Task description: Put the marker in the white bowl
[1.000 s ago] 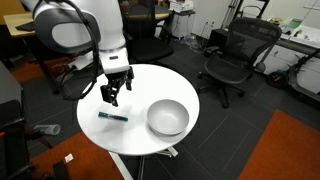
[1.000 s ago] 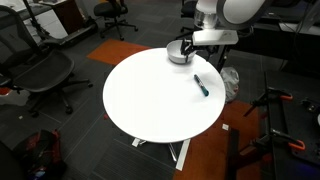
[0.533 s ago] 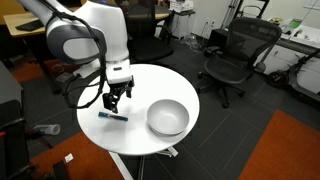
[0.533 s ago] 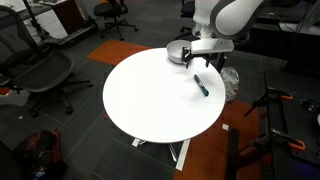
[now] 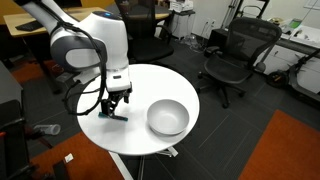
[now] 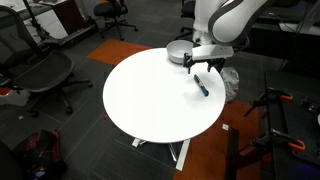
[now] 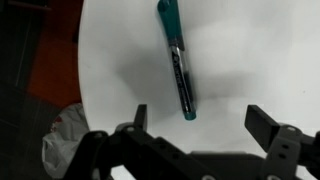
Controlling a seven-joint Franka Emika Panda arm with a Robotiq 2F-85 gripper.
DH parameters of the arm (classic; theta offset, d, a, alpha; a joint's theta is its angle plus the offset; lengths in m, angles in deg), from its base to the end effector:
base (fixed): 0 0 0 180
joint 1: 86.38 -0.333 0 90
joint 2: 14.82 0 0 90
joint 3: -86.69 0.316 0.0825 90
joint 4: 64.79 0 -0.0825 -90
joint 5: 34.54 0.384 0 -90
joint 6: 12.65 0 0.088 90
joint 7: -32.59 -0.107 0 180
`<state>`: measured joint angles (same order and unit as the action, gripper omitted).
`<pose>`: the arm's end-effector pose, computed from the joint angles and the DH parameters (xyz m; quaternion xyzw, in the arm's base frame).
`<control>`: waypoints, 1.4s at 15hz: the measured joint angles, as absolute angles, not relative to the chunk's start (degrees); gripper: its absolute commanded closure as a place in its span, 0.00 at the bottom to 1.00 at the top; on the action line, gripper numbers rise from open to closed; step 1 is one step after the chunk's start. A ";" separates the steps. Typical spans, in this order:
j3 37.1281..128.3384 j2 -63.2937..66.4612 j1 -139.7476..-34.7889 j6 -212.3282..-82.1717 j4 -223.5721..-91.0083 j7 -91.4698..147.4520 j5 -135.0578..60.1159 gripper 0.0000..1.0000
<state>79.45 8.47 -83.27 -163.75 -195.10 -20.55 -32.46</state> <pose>0.5199 -0.0984 0.1744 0.8440 -0.5357 -0.0125 0.0227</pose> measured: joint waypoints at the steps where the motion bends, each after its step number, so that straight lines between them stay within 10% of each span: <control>1: 79.45 8.79 -83.27 -163.75 -195.10 -20.15 -32.09 0.00; 15: 79.45 13.01 -83.29 -163.76 -194.45 -12.91 -29.69 0.00; 16: 79.45 13.31 -83.30 -163.76 -194.31 -12.53 -29.52 0.25; 21: 79.46 14.79 -83.31 -163.76 -193.58 -10.22 -28.38 0.58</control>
<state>79.46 14.79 -83.31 -163.76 -193.58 -10.22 -28.38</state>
